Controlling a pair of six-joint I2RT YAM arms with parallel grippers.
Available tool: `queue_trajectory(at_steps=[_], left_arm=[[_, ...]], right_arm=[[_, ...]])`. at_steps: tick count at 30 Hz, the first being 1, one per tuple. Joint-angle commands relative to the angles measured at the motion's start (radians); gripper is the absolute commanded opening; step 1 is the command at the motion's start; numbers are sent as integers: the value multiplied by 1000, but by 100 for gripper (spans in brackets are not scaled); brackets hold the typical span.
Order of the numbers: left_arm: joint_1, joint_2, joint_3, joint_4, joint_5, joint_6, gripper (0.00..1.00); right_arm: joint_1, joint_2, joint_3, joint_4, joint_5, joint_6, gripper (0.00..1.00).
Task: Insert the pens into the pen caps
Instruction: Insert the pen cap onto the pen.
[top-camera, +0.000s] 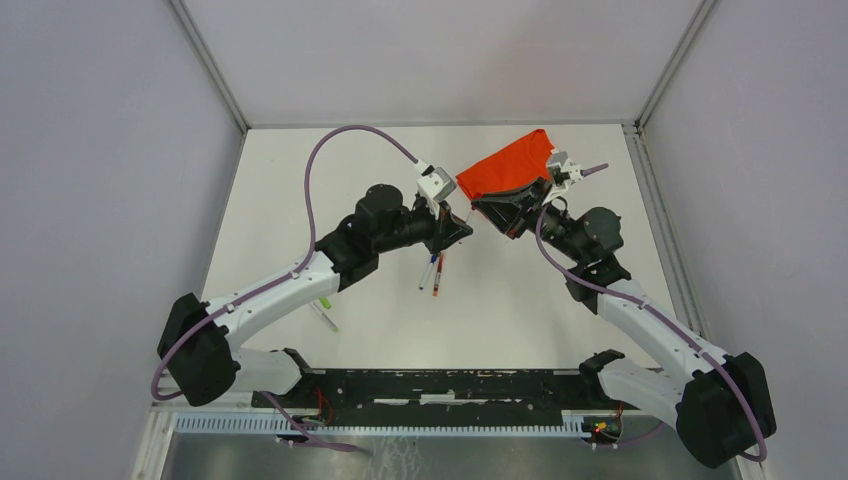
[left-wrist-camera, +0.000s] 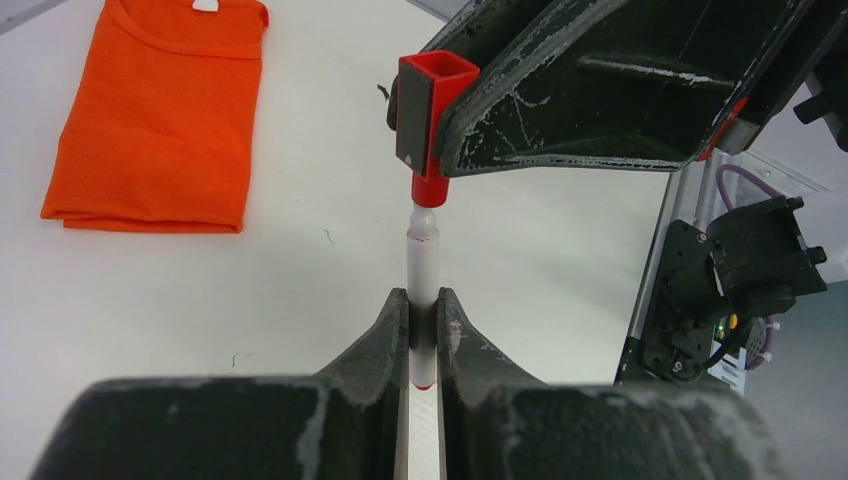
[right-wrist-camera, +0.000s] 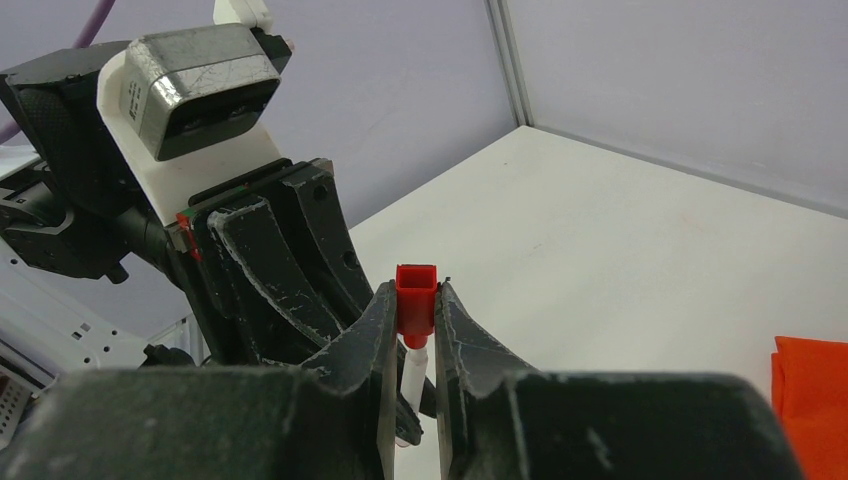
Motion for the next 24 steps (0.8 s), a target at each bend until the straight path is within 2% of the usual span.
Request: queue_trajectory(at_steps=[1, 20, 24], left_arm=[[-4, -31, 23, 39, -19, 31, 2], [-4, -29, 23, 34, -40, 30, 2], [-4, -28, 23, 34, -39, 28, 2]], right_arm=[[2, 3, -8, 9, -21, -4, 0], [31, 30, -42, -9, -18, -35, 0], [31, 19, -26, -3, -11, -31, 10]])
